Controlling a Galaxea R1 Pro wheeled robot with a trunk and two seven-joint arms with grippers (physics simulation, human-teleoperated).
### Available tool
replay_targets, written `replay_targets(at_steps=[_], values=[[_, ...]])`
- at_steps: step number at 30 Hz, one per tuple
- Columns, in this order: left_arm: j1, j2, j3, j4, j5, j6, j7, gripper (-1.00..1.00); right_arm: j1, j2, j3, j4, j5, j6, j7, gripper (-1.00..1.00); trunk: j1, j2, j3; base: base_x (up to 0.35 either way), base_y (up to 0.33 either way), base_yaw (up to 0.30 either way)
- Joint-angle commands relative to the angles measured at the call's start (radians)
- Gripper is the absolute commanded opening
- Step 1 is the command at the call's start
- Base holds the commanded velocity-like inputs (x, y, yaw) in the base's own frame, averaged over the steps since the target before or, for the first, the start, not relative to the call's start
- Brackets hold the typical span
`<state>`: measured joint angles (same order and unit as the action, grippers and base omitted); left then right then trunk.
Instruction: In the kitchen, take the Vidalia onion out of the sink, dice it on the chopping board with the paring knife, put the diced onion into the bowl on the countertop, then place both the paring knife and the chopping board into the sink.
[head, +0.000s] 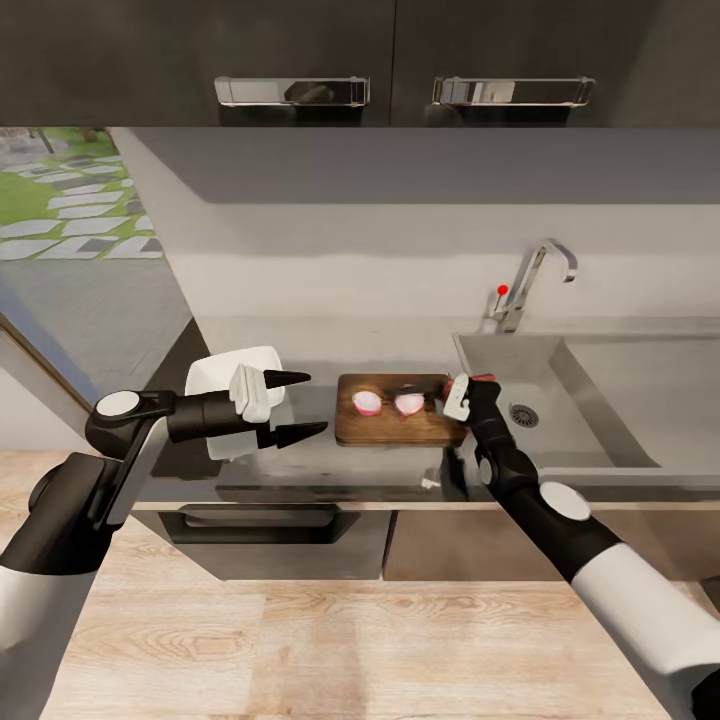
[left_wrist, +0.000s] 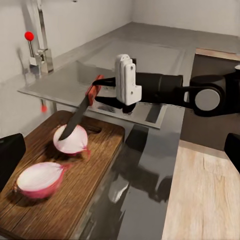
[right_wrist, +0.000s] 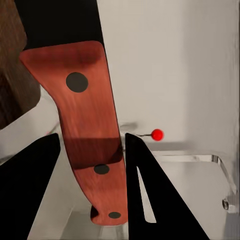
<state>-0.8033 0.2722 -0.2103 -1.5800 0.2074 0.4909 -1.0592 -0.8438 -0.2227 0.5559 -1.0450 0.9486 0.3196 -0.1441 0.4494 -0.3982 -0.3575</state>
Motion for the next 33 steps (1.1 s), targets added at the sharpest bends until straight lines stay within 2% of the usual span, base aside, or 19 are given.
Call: replay_targets(at_steps=[1, 13, 23, 33], values=[[-0.001, 0.001, -0.001, 0.0, 0.007, 0.009, 0.001, 1.0, -0.001, -0.001, 0.004, -0.013, 0.007, 0.01, -0.001, -1.0, 0.001, -0.002, -0.002, 0.0, 0.0, 0.0], [-0.002, 0.001, -0.001, 0.0, 0.007, 0.009, 0.001, 1.0, -0.001, -0.001, 0.001, -0.073, 0.003, 0.009, 0.003, -1.0, 0.001, -0.002, -0.002, 0.0, 0.0, 0.0], [-0.001, 0.001, -0.001, 0.0, 0.007, 0.009, -0.001, 1.0, -0.001, -0.001, 0.004, 0.001, 0.004, 0.009, 0.001, -1.0, 0.001, -0.002, -0.002, 0.0, 0.0, 0.0], [-0.001, 0.001, 0.0, 0.0, 0.007, 0.009, 0.0, 1.0, -0.001, -0.001, 0.005, 0.013, 0.004, 0.009, 0.0, -1.0, 0.001, -0.002, -0.002, 0.043, 0.0, 0.0]])
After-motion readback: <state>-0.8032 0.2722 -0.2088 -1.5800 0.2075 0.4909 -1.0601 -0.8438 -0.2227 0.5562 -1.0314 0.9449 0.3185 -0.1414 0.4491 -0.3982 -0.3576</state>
